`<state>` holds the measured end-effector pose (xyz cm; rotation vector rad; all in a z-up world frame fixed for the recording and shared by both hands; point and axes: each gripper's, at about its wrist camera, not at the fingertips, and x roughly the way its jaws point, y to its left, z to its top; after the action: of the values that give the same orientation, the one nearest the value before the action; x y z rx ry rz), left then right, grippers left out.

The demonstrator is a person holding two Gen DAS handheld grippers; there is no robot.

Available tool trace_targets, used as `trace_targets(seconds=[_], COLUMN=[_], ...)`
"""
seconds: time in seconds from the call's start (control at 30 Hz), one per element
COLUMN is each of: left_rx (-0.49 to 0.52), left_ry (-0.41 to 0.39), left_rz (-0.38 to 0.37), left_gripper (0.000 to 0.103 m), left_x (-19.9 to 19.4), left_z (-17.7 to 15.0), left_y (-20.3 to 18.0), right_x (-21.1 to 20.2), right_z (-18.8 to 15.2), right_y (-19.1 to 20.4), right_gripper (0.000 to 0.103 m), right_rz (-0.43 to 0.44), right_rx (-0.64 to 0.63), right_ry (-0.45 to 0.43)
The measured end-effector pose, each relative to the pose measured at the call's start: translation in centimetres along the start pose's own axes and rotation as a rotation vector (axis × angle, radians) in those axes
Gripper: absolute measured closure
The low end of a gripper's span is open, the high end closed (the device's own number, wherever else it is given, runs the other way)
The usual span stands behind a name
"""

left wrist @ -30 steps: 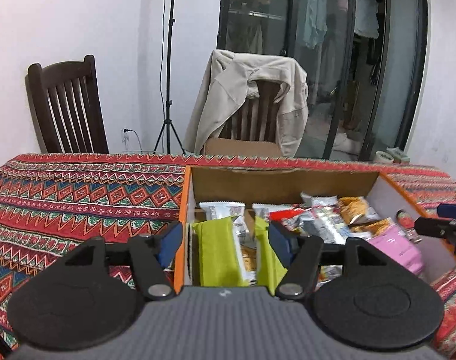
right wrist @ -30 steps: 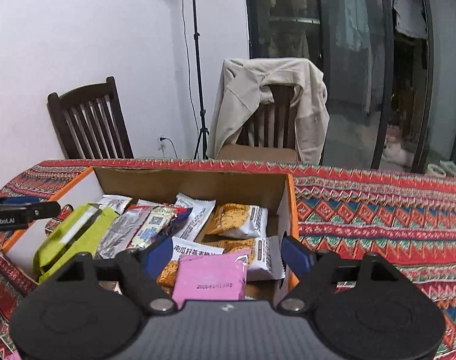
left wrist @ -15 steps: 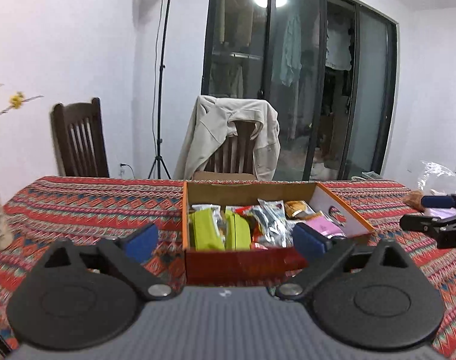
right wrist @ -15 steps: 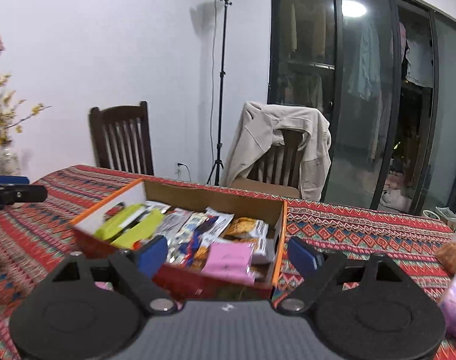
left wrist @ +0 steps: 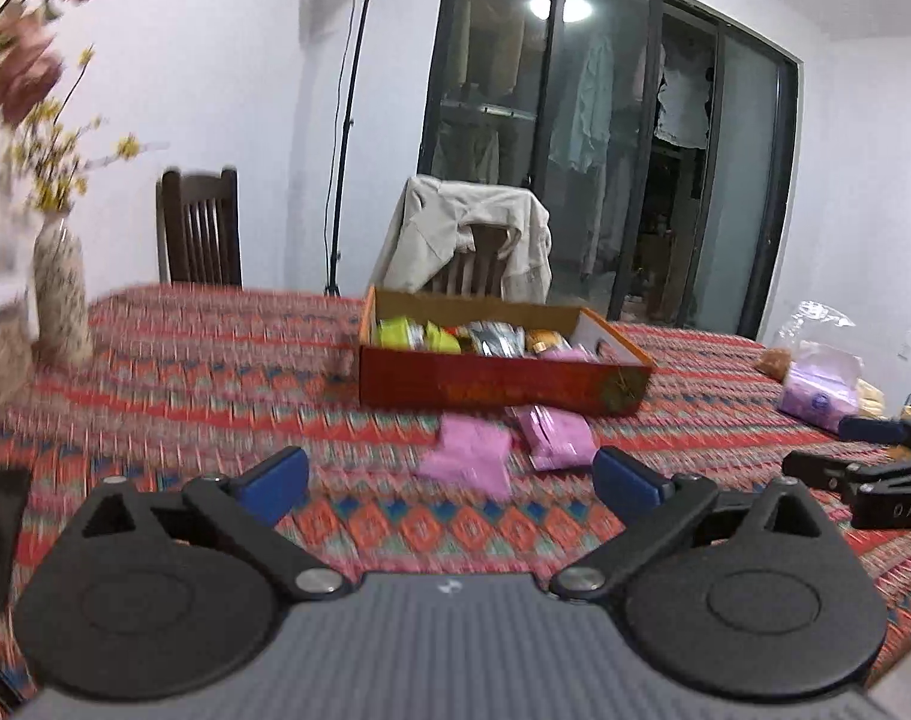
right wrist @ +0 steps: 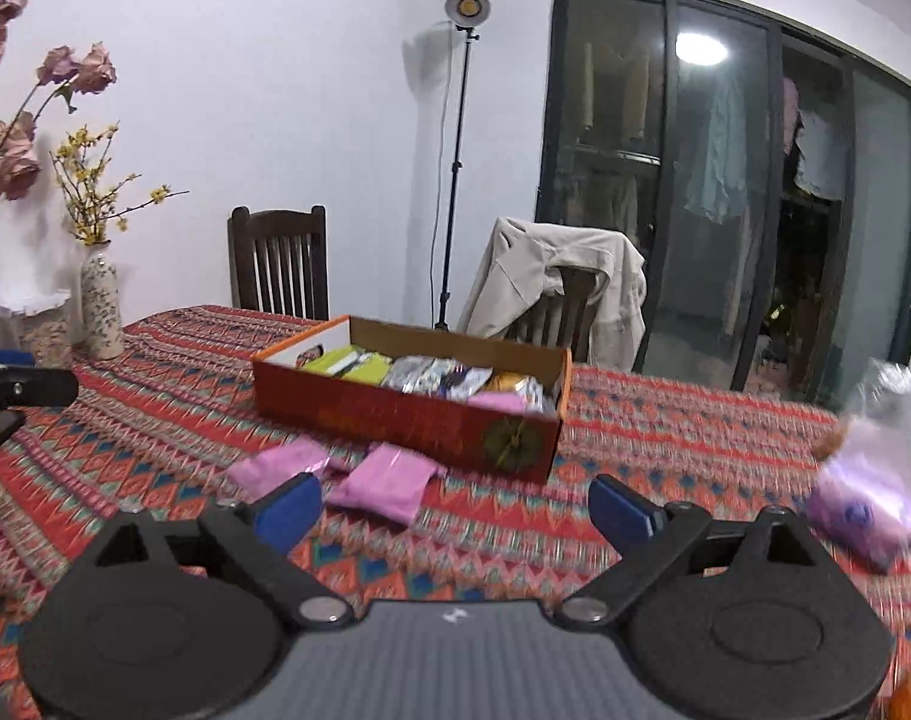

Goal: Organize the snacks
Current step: 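Withdraw both open tools and move toward the last two pink packets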

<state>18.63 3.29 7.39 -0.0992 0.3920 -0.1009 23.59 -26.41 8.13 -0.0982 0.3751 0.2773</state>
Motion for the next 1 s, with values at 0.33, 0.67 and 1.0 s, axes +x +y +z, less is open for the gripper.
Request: trace_targets(seconds=[0.33, 0.67, 1.0], left_rx=[0.022, -0.011, -0.015], left_ry=[0.122, 0.15, 0.16], left_rz=[0.113, 0.117, 0.113], left_gripper=[0.0, 0.0, 0.0], left_x=[-3.5, -5.4, -4.5], left_z=[-8.3, -10.8, -10.0], left_y=[-0.5, 0.0, -0.1], right_x=[-5.5, -6.7, -6.0], right_z=[-9.6, -13.5, -12.6], right_y=[2.0, 5.7, 5.4], right_gripper=[0.007, 0.007, 0.007], right_rz=[-0.02, 0.029, 0.019], right_rx=[0.156, 0.175, 0.186], right_ry=[0.071, 0.118, 0.123])
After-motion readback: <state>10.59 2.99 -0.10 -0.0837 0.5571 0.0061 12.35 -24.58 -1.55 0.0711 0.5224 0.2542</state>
